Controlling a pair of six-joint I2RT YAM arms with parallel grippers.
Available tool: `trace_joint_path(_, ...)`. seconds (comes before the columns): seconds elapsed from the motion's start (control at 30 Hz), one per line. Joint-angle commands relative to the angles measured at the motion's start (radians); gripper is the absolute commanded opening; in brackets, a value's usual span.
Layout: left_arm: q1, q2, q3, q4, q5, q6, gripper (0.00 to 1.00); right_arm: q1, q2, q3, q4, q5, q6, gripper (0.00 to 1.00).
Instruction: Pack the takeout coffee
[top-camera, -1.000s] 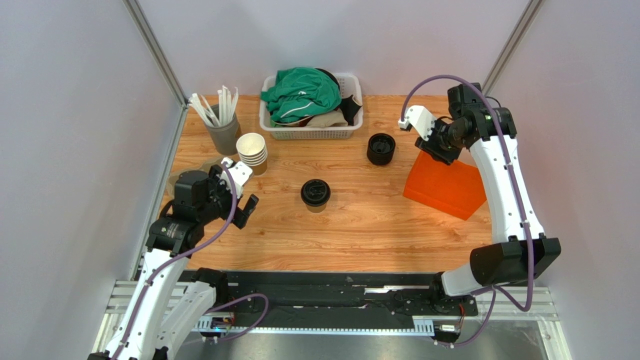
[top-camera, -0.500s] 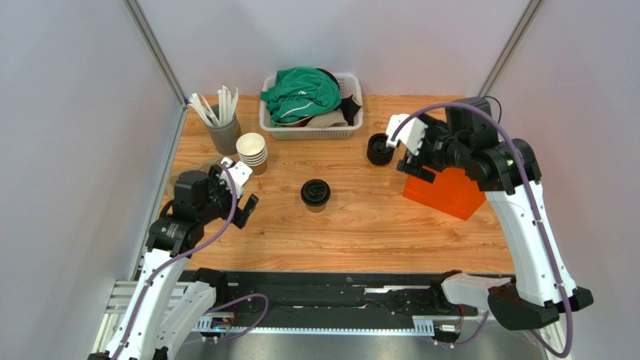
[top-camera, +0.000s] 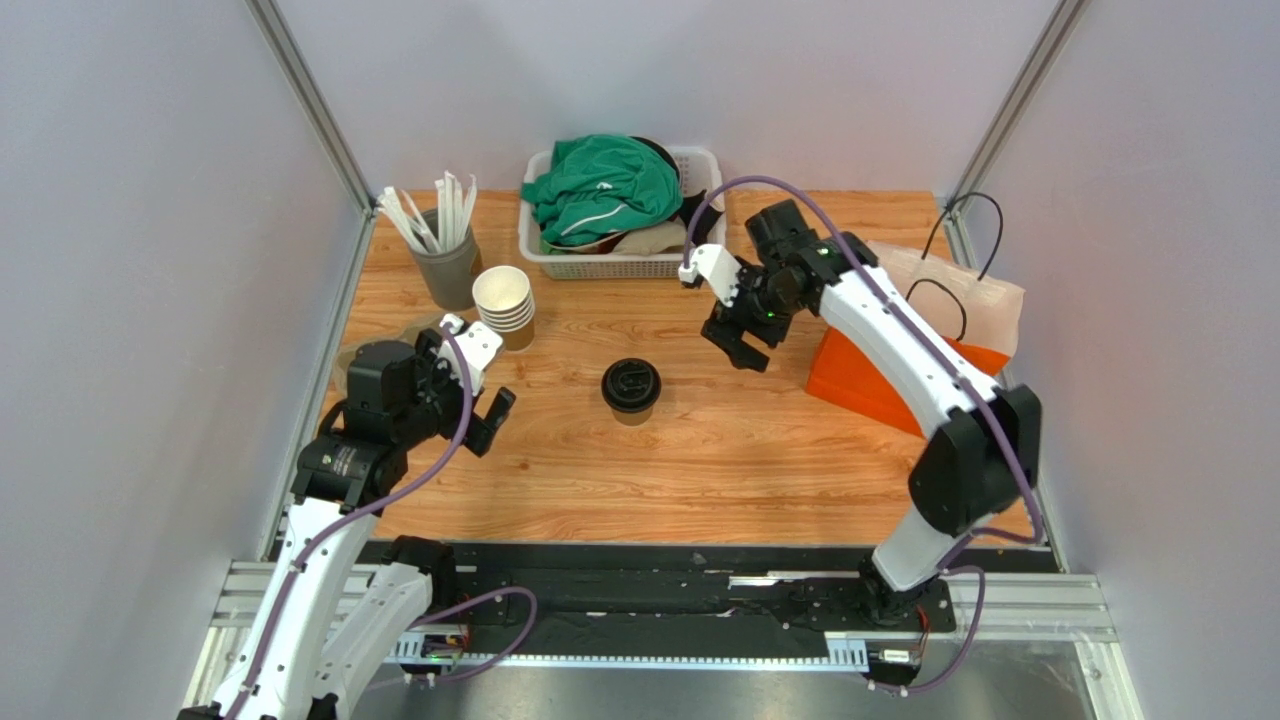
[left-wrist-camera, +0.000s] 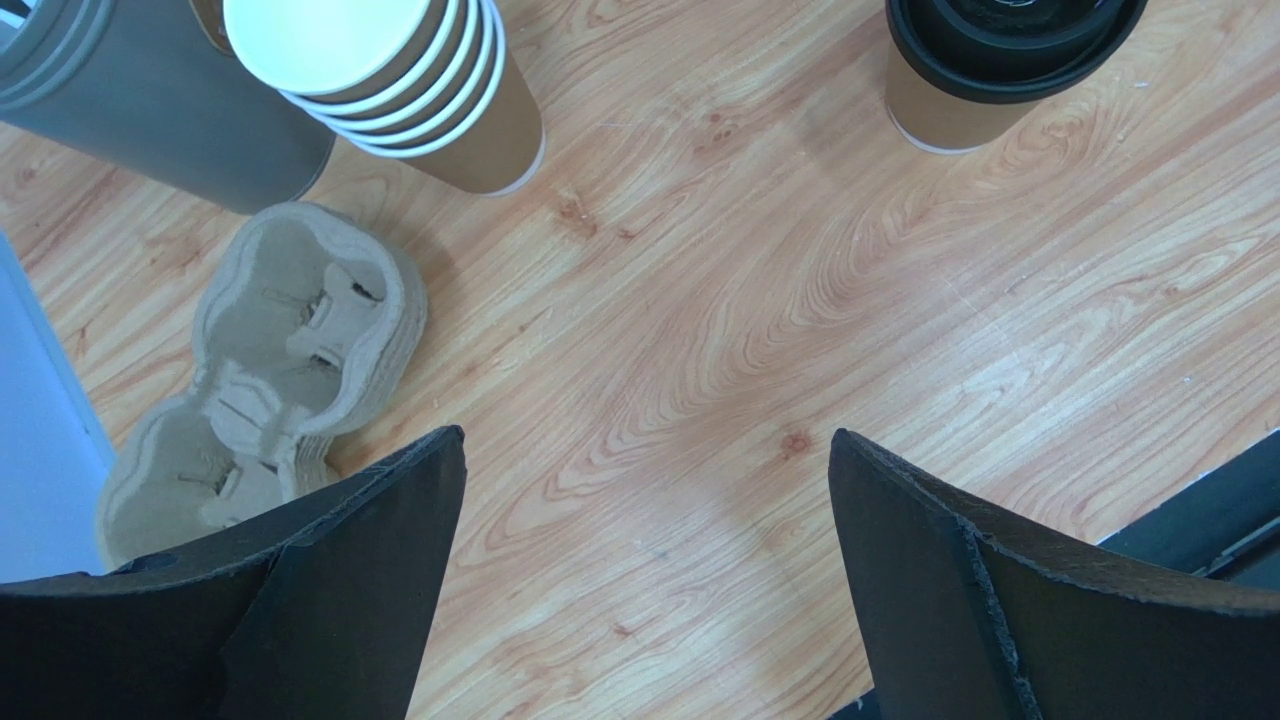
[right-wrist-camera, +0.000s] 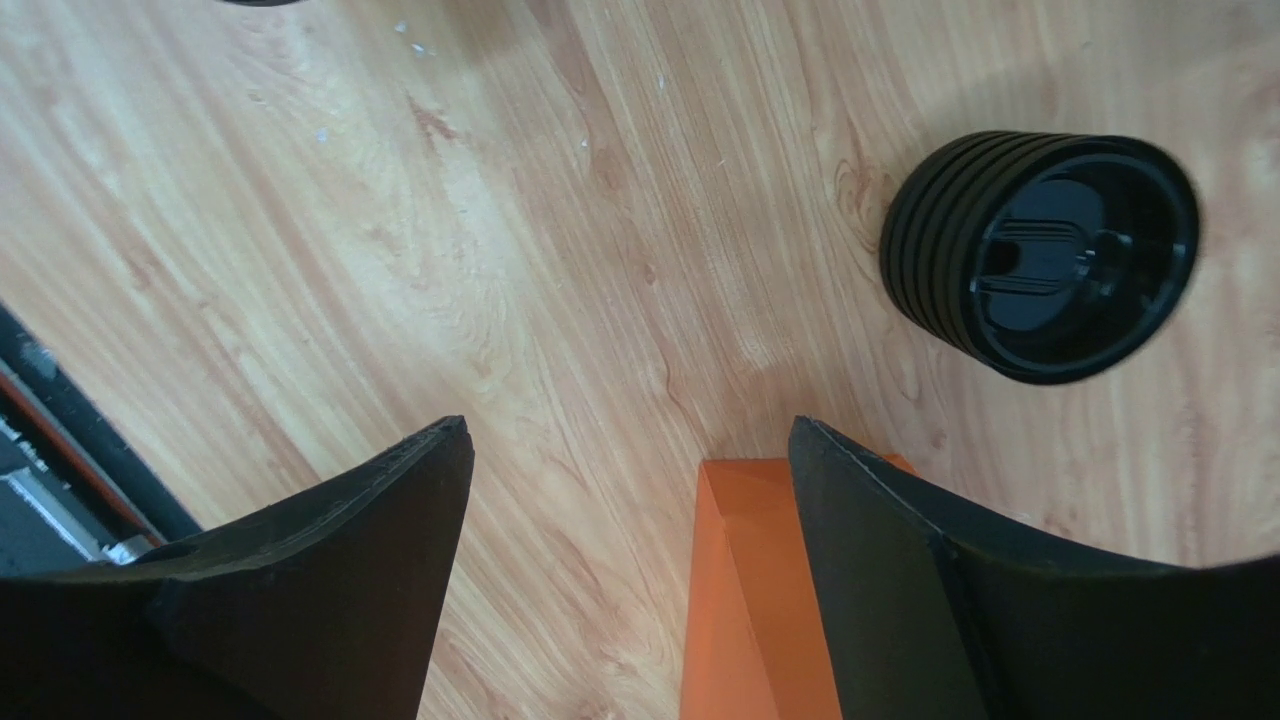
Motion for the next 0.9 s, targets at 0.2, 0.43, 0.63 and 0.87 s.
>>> trace_joint_path(0.2, 0.011, -0.015, -0.006, 0.033, -0.004, -0.001, 0.99, -0.002, 0.278, 0.068, 0.133, 0.106, 0.039, 0.83)
trace_joint_path(0.43, 0.013, -0.018, -0.010, 0.037, -0.007, 0.000, 0.99, -0.002, 0.396, 0.097, 0.076, 0.132, -0.024, 0.83)
trace_joint_path(0.63, 0.013, -0.018, -0.012, 0.037, -0.010, -0.001, 0.99, -0.019, 0.445, 0.112, 0.113, 0.184, -0.029, 0.83)
trace_joint_path(0.87, 0.014, -0.018, -0.012, 0.037, -0.012, 0.000, 0.99, -0.031, 0.498, 0.128, 0.169, 0.246, -0.039, 0.84)
